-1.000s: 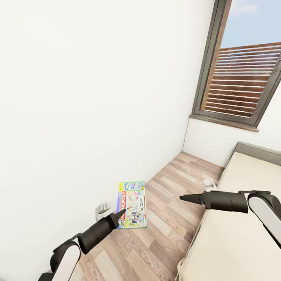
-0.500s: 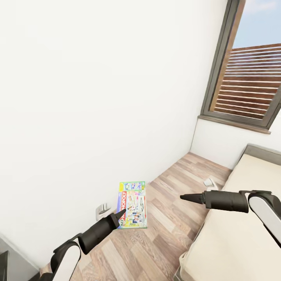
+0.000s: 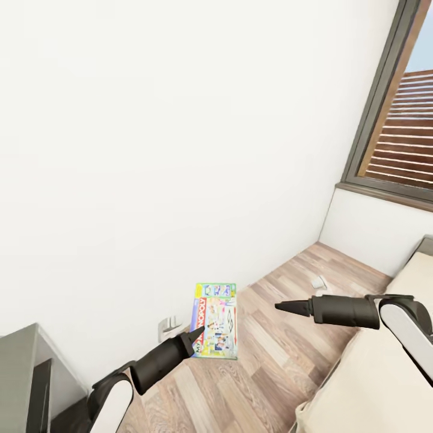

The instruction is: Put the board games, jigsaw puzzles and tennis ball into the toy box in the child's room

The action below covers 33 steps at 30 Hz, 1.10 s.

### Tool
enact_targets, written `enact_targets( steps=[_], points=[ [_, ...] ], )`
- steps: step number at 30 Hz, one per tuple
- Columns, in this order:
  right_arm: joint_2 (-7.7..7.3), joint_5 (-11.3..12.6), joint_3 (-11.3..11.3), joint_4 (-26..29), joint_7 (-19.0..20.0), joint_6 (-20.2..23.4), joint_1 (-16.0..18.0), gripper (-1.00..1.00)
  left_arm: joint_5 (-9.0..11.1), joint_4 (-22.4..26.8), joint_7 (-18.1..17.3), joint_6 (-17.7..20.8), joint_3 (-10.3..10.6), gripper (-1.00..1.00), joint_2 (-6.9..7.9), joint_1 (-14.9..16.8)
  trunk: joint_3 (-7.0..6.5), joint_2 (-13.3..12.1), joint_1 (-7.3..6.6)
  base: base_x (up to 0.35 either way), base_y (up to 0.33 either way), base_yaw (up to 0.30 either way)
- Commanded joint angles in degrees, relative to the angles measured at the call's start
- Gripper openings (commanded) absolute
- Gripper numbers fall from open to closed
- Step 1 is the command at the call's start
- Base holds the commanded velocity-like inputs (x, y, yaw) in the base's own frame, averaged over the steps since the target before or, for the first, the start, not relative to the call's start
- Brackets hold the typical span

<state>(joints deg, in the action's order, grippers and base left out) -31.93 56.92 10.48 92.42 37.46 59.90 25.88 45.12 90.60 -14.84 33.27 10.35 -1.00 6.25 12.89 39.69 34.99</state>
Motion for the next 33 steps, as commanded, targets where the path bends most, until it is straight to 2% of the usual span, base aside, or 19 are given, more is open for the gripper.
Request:
enact_targets(
  steps=[1, 10, 15, 22, 25, 29, 32, 33],
  points=[
    [-0.05, -0.3, 0.0, 0.0, 0.3, 0.1, 0.0, 1.00, 0.3, 0.0, 0.0, 0.4, 0.0, -1.00, -0.02, 0.1, 0.06, 0.1, 0.02, -0.001, 0.000, 0.284],
    [-0.39, -0.1, 0.0, 0.0, 0.6, 0.1, 0.0, 1.00, 0.6, 0.0, -0.3, 0.2, 0.0, -1.00, 0.27, 0.1, -0.20, 0.1, 0.02, 0.000, 0.000, 0.285],
    [-0.59, 0.1, 0.0, 0.0, 1.1, 0.1, 0.0, 1.00, 0.3, -0.3, -3.1, 0.0, -0.3, -1.00, 0.36, 0.1, -0.34, 0.1, 0.02, 0.000, 0.000, 0.285],
    [-0.66, 0.2, 0.1, 0.0, 6.9, 0.1, 0.0, 1.00, -0.1, -1.7, -5.3, -0.3, -0.3, -1.00, 0.38, 0.2, -0.46, 0.1, 0.02, 0.000, 0.000, 0.285],
    [-0.66, 0.2, 0.1, 0.0, 8.2, 0.1, 0.0, 1.00, -0.3, -1.9, -5.5, -0.5, -0.2, -1.00, 0.38, 0.2, -0.48, 0.1, 0.02, 0.000, 0.000, 0.286],
    [-0.67, 0.2, 0.1, 0.0, 9.2, 0.1, 0.0, 1.00, -1.8, -2.2, -5.4, -0.7, 0.0, -1.00, 0.27, 0.3, -0.49, 0.1, 0.02, 0.000, 0.000, 0.287],
    [-0.61, 0.1, 0.2, 0.0, 9.8, 0.1, 0.0, 1.00, -5.3, -2.3, -5.2, -0.9, 0.2, -1.00, -0.12, 0.3, -0.50, 0.1, 0.02, 0.000, 0.000, 0.288],
    [-0.61, 0.1, 0.2, 0.0, 9.8, 0.1, 0.0, 1.00, -5.3, -2.3, -5.2, -0.9, 0.2, -1.00, -0.12, 0.3, -0.50, 0.1, 0.02, 0.000, 0.000, 0.289]
  ],
)
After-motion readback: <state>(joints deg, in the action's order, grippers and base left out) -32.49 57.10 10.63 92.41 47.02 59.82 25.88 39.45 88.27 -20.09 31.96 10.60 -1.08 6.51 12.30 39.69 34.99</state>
